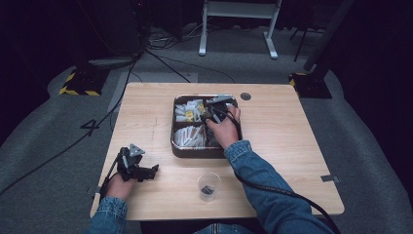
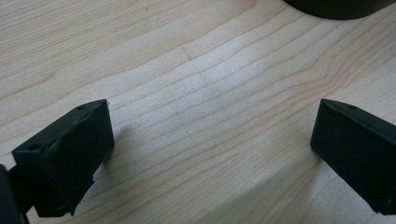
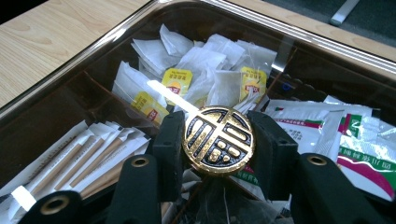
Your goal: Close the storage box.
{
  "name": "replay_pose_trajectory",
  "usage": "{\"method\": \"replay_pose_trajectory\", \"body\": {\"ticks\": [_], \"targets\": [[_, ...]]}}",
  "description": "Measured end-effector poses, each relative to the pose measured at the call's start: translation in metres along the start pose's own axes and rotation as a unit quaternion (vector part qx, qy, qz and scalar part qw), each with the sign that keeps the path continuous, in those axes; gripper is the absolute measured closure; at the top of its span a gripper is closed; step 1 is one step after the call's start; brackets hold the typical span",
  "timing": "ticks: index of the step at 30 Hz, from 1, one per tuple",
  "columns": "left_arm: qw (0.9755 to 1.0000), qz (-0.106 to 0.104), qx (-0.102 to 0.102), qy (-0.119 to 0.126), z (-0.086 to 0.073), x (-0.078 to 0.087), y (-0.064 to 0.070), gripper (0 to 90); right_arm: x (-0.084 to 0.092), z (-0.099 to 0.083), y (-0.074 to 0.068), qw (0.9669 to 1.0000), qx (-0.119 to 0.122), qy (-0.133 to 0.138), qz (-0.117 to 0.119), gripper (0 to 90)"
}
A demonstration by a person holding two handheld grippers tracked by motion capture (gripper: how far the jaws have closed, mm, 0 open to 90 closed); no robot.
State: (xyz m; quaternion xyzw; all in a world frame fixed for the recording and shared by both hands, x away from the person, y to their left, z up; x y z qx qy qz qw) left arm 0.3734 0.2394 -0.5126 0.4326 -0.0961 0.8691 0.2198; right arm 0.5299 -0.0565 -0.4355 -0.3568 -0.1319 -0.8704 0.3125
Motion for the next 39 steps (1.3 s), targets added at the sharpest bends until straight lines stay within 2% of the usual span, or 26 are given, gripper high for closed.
{"method": "replay_pose_trajectory", "body": {"ticks": [5,16,21,39], "targets": [[1.0,0.0,0.0,0.0,0.0,0.0,-0.0001,0.0,-0.0046,-0.0012,0.0014,0.9999,-0.004,-0.009,-0.008,58.7],[1.0,0.0,0.0,0.002,0.0001,-0.0004,0.0,0.0,-0.0058,-0.0026,-0.0016,0.9998,-0.007,-0.011,-0.012,58.6],[1.0,0.0,0.0,0.001,0.0001,-0.0002,0.0,0.0,-0.0051,-0.0045,-0.0032,0.9998,-0.006,-0.018,-0.01,58.6],[1.0,0.0,-0.001,0.001,0.0001,-0.0002,-0.0001,0.0,-0.0064,-0.0069,0.0001,1.0,0.001,-0.01,0.0,58.2]]}}
Point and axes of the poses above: each handheld gripper's, and its own axes: x roughly backward along the jaws, z roughly out of its top, y roughly to its right, the point moved 1 cm from there along -x, roughly forward along the jaws, and after that the axes turned 4 degrees about -y, right-handed, at the moved point
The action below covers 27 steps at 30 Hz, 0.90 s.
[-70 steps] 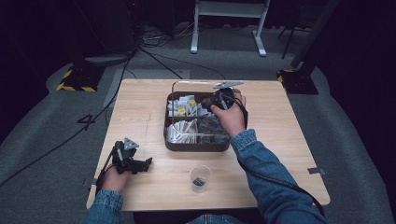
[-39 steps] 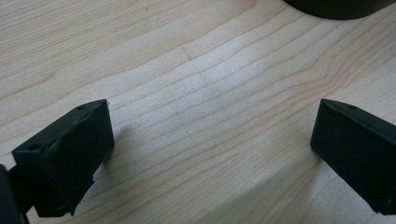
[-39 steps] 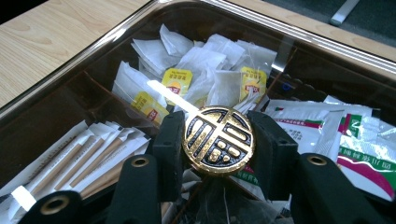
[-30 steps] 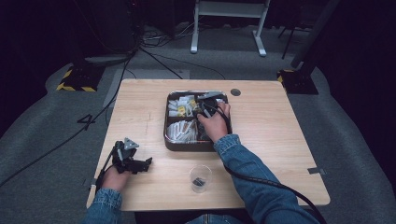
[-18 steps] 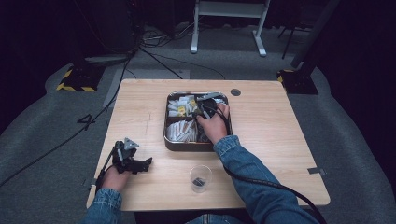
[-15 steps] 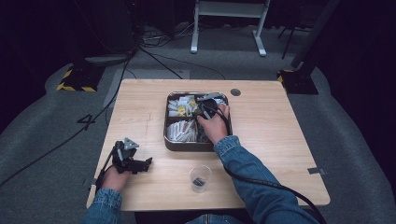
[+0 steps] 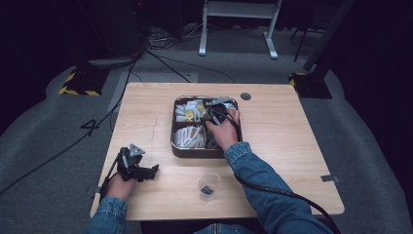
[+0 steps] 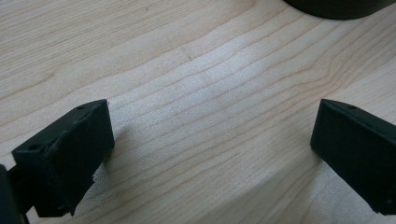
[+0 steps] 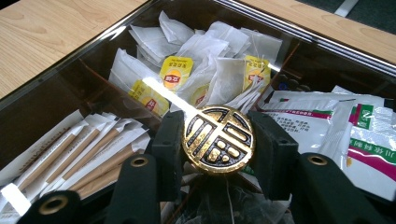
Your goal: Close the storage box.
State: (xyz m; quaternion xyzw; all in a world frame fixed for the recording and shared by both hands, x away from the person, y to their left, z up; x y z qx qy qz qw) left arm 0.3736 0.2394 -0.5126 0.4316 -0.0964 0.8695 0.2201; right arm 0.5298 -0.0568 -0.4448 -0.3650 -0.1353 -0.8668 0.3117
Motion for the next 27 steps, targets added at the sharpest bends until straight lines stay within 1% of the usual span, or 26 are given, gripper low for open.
{"method": "replay_pose_trajectory", "body": {"ticks": [2,4,5,6,8,11,12,14,15,19,20,21,23,24,26,27], "targets": [[1.0,0.0,0.0,0.0,0.0,0.0,0.0,0.0,0.0,0.0,0.001,1.0,-0.002,0.0,0.003,57.7],[1.0,0.0,0.0,0.0,0.0,0.0,0.0,0.0,0.001,0.0,0.002,0.9998,-0.008,0.014,0.012,50.0],[1.0,0.0,0.0,0.0,0.0,0.0,0.0,0.0,0.003,0.001,0.004,0.9994,-0.014,0.023,0.022,46.3],[1.0,0.0,0.0,0.0,0.0,0.0,0.0,0.0,0.003,0.001,0.004,0.9994,-0.014,0.023,0.022,46.3],[1.0,0.0,0.0,0.0,0.0,0.0,0.0,0.0,0.005,0.002,0.006,0.9988,-0.02,0.031,0.031,43.9],[1.0,0.0,0.0,-0.001,0.0,0.0,0.0,0.0,0.011,0.002,0.008,0.9983,-0.02,0.041,0.037,41.4],[1.0,-0.001,0.003,-0.001,0.0,0.0,0.001,0.0,0.016,0.003,0.009,0.9977,-0.021,0.05,0.041,40.4],[1.0,0.0,0.002,-0.001,0.0,0.0,0.001,0.0,0.018,0.004,0.01,0.9974,-0.021,0.054,0.043,40.1],[1.0,0.0,0.003,0.0,0.0,0.0,0.001,0.0,0.023,0.005,0.011,0.997,-0.019,0.06,0.045,39.4],[1.0,-0.001,0.003,0.0,0.0,0.0,0.001,0.0,0.036,0.006,0.012,0.9963,-0.012,0.07,0.049,38.8],[1.0,-0.001,0.003,0.0,0.0,0.0,0.001,0.0,0.036,0.006,0.012,0.9963,-0.012,0.07,0.049,38.8],[1.0,-0.001,0.003,0.0,0.0,0.0,0.001,0.0,0.043,0.007,0.013,0.9957,-0.01,0.075,0.053,38.6],[1.0,-0.001,0.003,0.0,0.0,0.0,0.001,0.0,0.046,0.007,0.014,0.9955,-0.009,0.077,0.055,38.5],[1.0,0.0,0.004,0.001,0.0,0.0,0.001,0.0,0.052,0.006,0.015,0.9951,-0.009,0.079,0.059,38.4],[1.0,0.0,0.004,0.001,0.0,0.0,0.001,0.0,0.055,0.006,0.016,0.9948,-0.009,0.081,0.062,38.4],[1.0,-0.002,0.004,0.001,-0.001,0.0,0.001,0.0,0.062,0.005,0.018,0.9941,-0.012,0.083,0.068,38.4]]}}
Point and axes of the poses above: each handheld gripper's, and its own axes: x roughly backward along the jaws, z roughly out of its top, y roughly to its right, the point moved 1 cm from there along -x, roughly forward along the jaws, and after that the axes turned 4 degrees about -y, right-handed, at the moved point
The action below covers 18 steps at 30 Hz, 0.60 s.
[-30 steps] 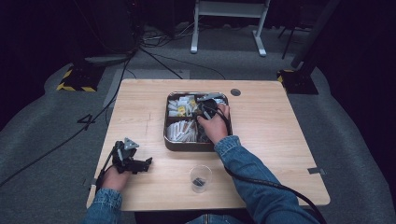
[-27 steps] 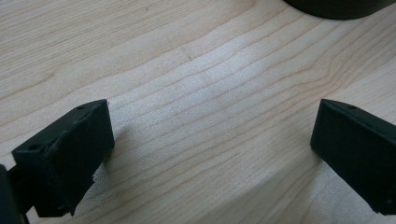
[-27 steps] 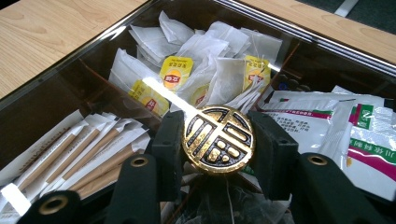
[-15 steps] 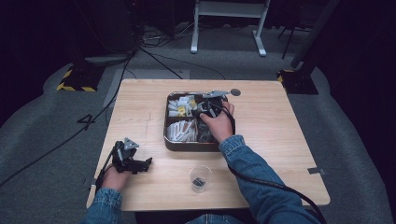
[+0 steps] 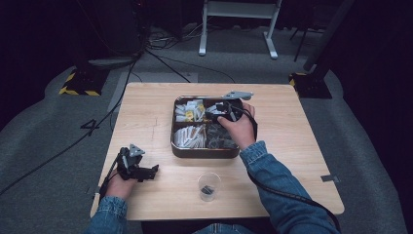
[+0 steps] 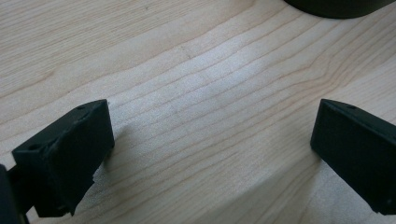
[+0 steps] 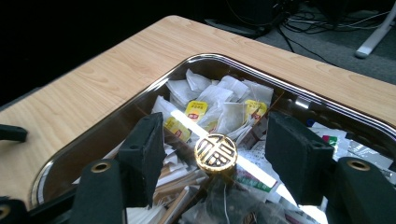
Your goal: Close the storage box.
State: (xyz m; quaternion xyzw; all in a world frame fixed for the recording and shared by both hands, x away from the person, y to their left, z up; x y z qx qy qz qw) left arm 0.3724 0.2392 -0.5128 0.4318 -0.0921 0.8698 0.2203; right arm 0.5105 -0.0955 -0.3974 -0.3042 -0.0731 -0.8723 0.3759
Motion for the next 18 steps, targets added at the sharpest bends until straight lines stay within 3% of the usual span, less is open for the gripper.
{"method": "replay_pose_trajectory", "body": {"ticks": [8,18], "targets": [[1.0,0.003,-0.002,-0.001,-0.001,0.001,0.0,0.0,0.034,-0.006,0.01,0.9998,-0.004,0.015,0.01,37.8],[1.0,0.003,-0.002,-0.001,-0.001,0.001,0.0,0.1,0.076,-0.028,0.033,0.9997,-0.017,0.019,-0.004,35.4]]}}
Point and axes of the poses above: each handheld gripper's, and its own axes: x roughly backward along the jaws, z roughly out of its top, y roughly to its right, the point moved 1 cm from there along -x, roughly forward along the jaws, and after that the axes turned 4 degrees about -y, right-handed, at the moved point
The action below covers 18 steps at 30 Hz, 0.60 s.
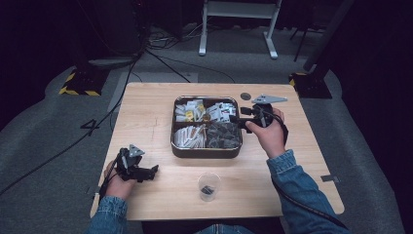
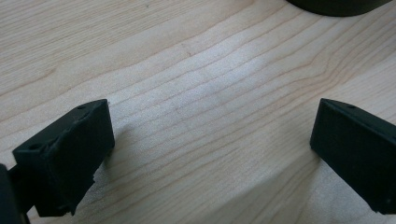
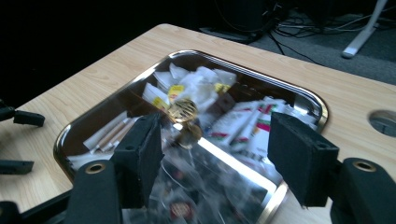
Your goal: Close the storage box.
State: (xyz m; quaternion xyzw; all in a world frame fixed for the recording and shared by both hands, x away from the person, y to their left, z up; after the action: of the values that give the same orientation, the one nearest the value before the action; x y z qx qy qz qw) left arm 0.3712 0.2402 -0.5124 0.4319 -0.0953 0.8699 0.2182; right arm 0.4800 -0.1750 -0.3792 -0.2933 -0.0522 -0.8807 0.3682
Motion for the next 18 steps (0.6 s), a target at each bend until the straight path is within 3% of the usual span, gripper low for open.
{"method": "replay_pose_trajectory", "body": {"ticks": [3,11,18], "targets": [[0.9999,0.007,0.012,0.002,0.001,-0.001,0.002,0.0,0.016,-0.012,0.012,0.9999,-0.008,0.004,-0.007,34.5],[0.9999,0.006,0.011,0.002,0.002,-0.002,0.005,0.1,0.039,-0.04,0.034,0.9997,-0.013,-0.001,-0.019,33.7],[1.0,0.001,0.008,0.002,0.003,-0.003,0.003,0.1,0.057,-0.074,0.064,0.9982,-0.032,-0.019,-0.046,33.8]]}}
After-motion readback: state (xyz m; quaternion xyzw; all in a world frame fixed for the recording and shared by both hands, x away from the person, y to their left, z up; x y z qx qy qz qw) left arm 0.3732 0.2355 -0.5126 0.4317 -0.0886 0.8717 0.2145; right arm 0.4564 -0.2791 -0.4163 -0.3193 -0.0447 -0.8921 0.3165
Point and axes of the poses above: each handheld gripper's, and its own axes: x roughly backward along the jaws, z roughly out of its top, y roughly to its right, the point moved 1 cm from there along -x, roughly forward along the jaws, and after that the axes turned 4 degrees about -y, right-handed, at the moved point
